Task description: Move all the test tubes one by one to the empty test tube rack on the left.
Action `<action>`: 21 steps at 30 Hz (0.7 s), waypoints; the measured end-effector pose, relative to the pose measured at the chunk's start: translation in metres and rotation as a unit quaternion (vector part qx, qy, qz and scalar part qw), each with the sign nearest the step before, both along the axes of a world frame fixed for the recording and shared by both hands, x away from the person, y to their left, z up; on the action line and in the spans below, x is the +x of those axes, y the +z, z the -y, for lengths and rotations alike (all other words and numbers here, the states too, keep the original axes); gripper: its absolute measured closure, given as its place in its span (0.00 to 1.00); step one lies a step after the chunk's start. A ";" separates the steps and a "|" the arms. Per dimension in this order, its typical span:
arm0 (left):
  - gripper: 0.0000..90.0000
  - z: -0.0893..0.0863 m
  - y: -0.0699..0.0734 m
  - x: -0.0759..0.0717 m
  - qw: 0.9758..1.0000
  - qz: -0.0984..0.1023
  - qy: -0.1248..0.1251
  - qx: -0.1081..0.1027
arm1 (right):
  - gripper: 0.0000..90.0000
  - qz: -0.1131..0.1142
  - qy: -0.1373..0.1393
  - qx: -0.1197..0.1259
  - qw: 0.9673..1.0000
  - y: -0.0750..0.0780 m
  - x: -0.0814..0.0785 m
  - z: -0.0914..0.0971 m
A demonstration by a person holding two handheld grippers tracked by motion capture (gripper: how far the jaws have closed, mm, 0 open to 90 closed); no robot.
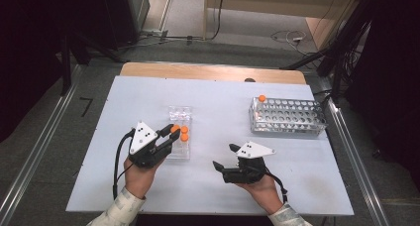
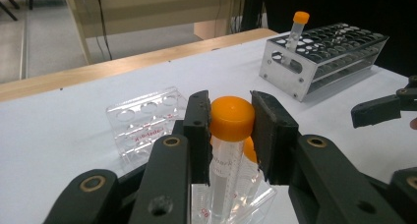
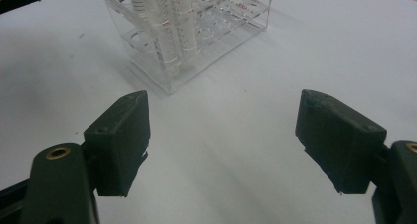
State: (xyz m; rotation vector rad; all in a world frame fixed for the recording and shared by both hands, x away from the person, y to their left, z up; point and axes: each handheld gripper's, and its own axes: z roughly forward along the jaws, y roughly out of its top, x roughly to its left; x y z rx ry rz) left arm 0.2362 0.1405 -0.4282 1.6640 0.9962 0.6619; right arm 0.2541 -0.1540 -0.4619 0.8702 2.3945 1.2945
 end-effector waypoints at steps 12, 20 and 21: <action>0.77 0.004 -0.006 -0.002 1.000 -0.005 0.002 0.012 | 0.22 0.000 0.002 -0.003 1.000 -0.001 0.000 -0.001; 0.73 0.004 -0.006 -0.002 1.000 -0.005 0.001 0.011 | 0.22 0.001 0.003 -0.004 1.000 -0.001 0.000 -0.001; 0.73 0.004 -0.006 -0.002 1.000 -0.005 0.001 0.011 | 0.22 0.002 0.004 -0.004 1.000 -0.001 0.000 -0.001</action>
